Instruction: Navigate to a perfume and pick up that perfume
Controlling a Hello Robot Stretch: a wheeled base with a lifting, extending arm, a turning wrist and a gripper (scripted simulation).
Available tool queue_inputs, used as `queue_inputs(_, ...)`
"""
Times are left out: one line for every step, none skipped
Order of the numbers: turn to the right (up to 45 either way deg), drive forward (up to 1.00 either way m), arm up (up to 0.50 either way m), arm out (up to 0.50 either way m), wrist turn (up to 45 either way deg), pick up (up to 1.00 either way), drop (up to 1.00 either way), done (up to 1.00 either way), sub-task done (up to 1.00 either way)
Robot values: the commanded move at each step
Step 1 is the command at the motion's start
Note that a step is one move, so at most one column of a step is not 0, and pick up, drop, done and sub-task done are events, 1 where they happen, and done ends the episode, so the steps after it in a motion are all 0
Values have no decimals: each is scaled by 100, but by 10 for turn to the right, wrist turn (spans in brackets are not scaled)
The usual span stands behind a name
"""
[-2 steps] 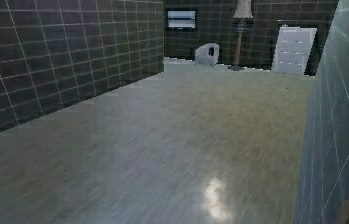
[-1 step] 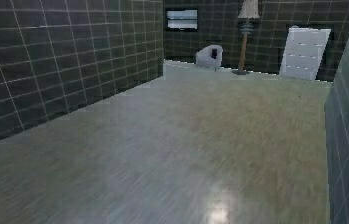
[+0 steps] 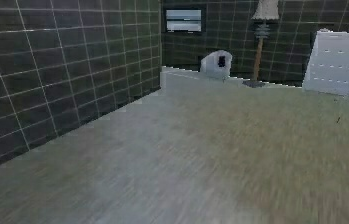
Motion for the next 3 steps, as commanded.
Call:
queue_inputs(0,100,0,0,0,0,0,0,0)
queue_inputs(0,100,0,0,0,0,0,0,0)
queue_inputs(0,100,0,0,0,0,0,0,0)
